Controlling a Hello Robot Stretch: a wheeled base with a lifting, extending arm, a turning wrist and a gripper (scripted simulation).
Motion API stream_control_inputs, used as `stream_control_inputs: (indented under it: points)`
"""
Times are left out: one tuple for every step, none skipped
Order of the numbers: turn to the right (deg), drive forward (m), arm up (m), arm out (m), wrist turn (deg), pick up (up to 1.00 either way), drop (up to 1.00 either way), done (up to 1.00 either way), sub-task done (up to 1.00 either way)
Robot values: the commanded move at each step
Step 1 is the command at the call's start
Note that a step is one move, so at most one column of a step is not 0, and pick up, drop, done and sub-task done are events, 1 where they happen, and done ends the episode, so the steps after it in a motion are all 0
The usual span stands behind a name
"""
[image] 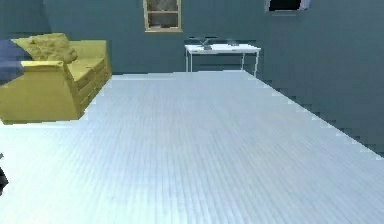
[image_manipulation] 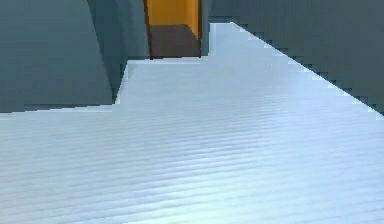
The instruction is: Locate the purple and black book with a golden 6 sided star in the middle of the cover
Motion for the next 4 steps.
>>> stream_control_inputs:
  points:
    - [0.0, 1.0, 0.0, 0.0, 0.0, 0.0, 0.0, 0.0, 0.0]
    - [0.0, 1.0, 0.0, 0.0, 0.0, 0.0, 0.0, 0.0, 0.0]
    - [0.0, 1.0, 0.0, 0.0, 0.0, 0.0, 0.0, 0.0, 0.0]
    - [-3.0, 0.0, 0.0, 0.0, 0.0, 0.0, 0.0, 0.0, 0.0]
